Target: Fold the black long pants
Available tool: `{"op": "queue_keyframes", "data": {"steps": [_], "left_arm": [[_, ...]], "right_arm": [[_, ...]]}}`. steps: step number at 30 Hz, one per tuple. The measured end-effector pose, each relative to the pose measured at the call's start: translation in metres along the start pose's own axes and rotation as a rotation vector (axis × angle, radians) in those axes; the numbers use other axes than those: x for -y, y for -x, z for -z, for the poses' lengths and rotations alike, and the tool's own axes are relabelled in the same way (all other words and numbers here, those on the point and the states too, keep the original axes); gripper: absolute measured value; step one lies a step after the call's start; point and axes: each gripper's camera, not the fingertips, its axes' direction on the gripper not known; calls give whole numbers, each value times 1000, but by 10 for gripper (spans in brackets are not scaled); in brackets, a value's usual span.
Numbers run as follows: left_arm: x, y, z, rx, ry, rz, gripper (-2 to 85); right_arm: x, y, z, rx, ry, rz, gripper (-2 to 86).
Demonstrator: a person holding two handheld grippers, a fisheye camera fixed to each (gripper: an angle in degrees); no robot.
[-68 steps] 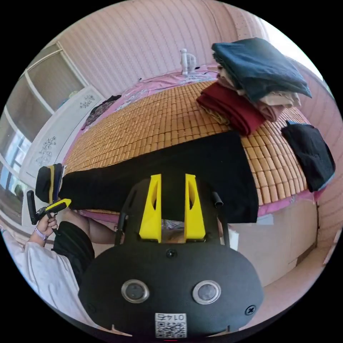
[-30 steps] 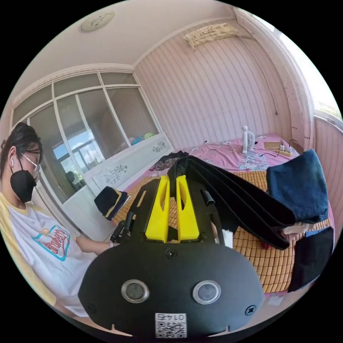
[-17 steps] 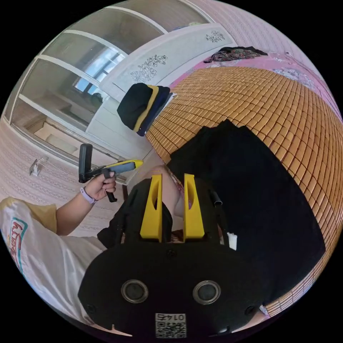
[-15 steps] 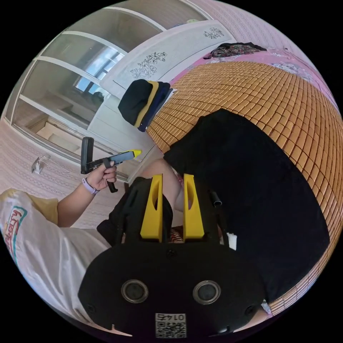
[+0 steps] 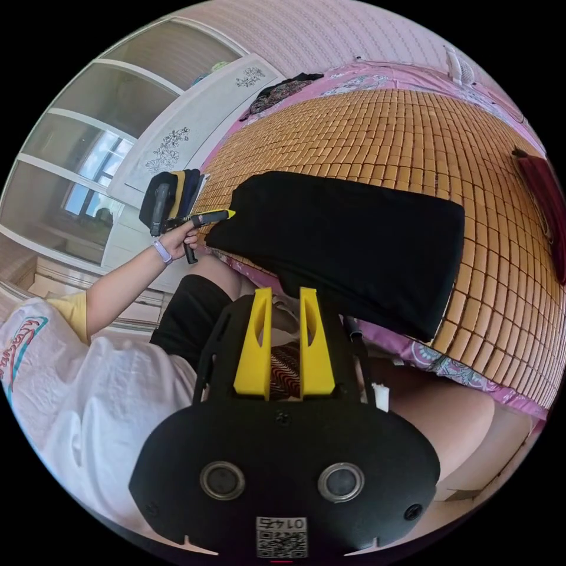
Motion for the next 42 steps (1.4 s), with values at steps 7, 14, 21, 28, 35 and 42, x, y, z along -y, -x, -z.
{"op": "queue_keyframes", "data": {"steps": [7,14,21,28,35,42], "left_arm": [[1,-26,51,-11,-19,-50,14],[-10,-26,88,54,-88,-24,19],[-4,10,77,-93,0,95,44],[-26,-59,166,8,-241,-141,-6],[-5,-215,122,-205,-105,-475,-10],[14,-251,90,-137,42,-548,-10]], "right_arm": [[29,21,-11,43,-50,-76,73],[83,73,-30,24,-42,-29,70],[130,132,-56,-110,2,61,63],[204,206,-96,-299,110,261,12],[362,289,-195,-449,319,459,-2],[434,314,-281,-578,523,509,-3]]}}
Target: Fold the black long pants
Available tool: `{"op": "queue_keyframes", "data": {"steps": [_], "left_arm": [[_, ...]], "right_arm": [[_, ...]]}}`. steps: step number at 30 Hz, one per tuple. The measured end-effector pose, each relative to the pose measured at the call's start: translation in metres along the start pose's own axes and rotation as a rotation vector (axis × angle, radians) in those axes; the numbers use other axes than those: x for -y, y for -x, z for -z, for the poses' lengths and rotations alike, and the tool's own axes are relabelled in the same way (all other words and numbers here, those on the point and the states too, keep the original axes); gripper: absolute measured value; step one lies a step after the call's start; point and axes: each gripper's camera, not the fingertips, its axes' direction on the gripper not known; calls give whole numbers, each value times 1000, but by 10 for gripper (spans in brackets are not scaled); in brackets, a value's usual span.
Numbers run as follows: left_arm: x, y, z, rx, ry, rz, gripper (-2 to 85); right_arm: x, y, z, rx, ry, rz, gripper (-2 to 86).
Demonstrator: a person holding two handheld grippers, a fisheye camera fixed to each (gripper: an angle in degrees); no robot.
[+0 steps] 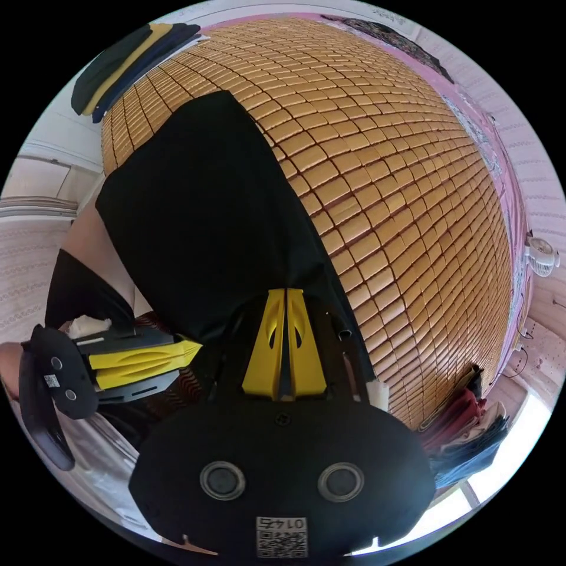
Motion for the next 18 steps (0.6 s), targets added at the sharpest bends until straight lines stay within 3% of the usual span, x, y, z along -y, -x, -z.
{"op": "queue_keyframes", "data": {"steps": [4,8,15,18], "left_arm": [[7,-2,7,11,-12,18,-10],[20,-8,12,34,23,-19,-10],[21,14,17,-89,-16,85,-10],[18,25,23,-156,-44,100,-10]], "right_arm": [[17,17,-3,-81,48,107,-3],[34,-1,-2,29,183,130,-4],[-10,-24,-26,32,-1,-30,-4],[-73,-34,-33,122,-138,-36,-4]]}}
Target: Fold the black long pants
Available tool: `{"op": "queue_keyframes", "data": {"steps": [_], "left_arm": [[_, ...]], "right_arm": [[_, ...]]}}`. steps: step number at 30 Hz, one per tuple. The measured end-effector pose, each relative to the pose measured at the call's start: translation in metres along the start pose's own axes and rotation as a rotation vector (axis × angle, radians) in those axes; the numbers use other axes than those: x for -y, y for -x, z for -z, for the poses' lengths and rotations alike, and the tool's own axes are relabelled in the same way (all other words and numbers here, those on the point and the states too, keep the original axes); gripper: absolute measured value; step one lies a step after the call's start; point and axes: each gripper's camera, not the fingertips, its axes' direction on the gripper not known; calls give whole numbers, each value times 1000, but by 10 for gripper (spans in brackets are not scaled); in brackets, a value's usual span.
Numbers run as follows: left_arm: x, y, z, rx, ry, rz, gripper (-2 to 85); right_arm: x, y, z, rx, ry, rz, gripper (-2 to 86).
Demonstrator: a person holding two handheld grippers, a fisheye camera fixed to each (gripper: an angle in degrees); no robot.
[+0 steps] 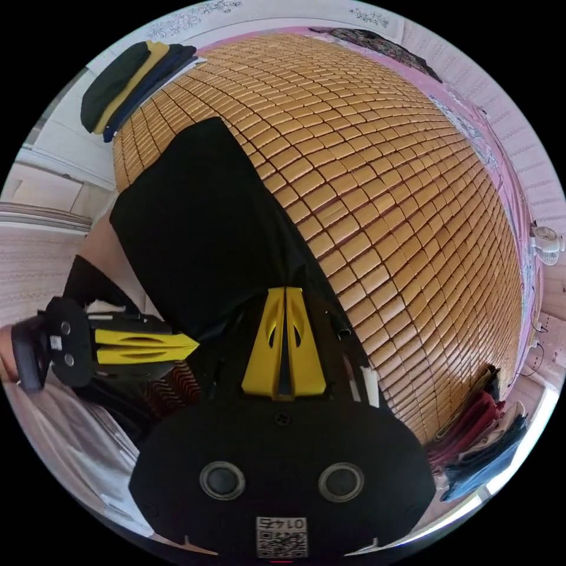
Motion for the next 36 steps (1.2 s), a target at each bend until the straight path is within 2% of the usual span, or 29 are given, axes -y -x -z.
{"op": "queue_keyframes", "data": {"steps": [3,7,11,14,17,20,27,29,31,32,36], "left_arm": [[-5,-2,24,13,-107,40,-9],[2,-31,41,-23,-219,-56,1],[26,-62,37,-90,-235,-161,74],[45,-78,27,-113,-188,-203,103],[62,-98,22,-99,-172,-276,112],[80,-119,14,-87,-158,-356,123],[116,-162,-8,-71,-138,-485,131],[123,-170,-16,-27,-126,-488,110],[126,-168,-19,28,-104,-442,36],[125,-164,-22,20,-86,-429,33],[110,-147,-30,-60,-66,-399,26]], "right_arm": [[-97,-22,1,102,-78,-93,-1],[-267,-68,-4,138,-224,-415,15],[-406,-99,-34,217,-314,-694,92],[-464,-108,-67,275,-311,-777,106],[-510,-122,-100,366,-336,-836,80],[-553,-134,-119,481,-430,-837,37],[-629,-142,-113,623,-619,-745,11],[-646,-139,-114,694,-682,-709,10],[-660,-135,-116,689,-695,-678,11],[-676,-135,-118,668,-736,-668,11],[-736,-156,-160,641,-797,-929,40]]}}
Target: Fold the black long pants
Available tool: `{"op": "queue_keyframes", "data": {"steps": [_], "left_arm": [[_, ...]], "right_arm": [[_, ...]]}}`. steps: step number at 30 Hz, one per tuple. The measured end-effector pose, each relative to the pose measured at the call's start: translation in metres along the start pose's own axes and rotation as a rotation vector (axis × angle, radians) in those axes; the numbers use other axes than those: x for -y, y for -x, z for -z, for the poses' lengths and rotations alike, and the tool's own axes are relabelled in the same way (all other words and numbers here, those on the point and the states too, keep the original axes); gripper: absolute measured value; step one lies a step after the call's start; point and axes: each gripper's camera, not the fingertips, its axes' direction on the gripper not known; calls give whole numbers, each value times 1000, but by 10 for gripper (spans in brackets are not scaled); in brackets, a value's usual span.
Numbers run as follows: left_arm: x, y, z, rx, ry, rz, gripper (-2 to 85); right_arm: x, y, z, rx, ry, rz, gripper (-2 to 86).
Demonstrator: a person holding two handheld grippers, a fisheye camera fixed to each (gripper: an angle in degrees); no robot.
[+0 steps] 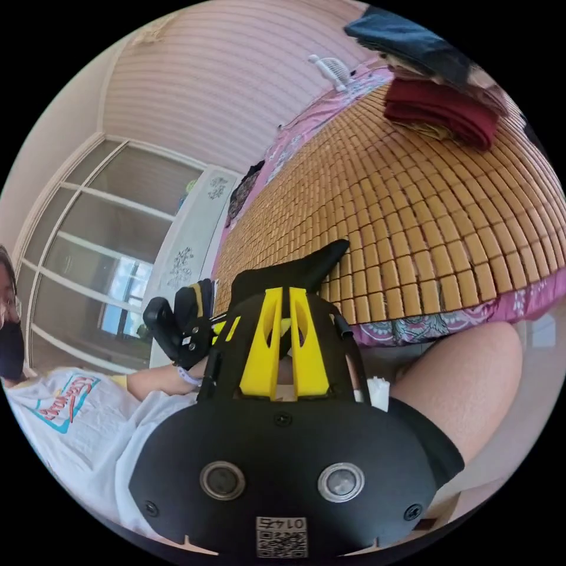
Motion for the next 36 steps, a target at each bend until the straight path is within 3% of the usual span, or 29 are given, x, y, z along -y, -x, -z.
{"op": "queue_keyframes", "data": {"steps": [5,7,9,16,21,27,32,36], "left_arm": [[-30,2,3,-12,-13,12,24],[-38,3,4,-26,-17,18,25],[-45,5,6,-44,-30,13,27],[-45,14,25,-106,-259,1,26],[-60,33,34,-149,-410,66,26],[-152,88,65,-81,-441,293,41],[-273,152,76,158,-340,638,82],[-322,186,62,181,-297,762,96]], "right_arm": [[-2,-77,-24,80,25,-198,127],[0,-93,-33,147,26,-254,111],[3,-104,-31,208,-6,-285,42],[31,-71,47,253,-142,-61,16],[62,-17,82,158,-156,74,17],[103,80,-14,201,22,234,41],[111,114,-130,186,169,259,86],[99,117,-135,66,172,309,89]]}}
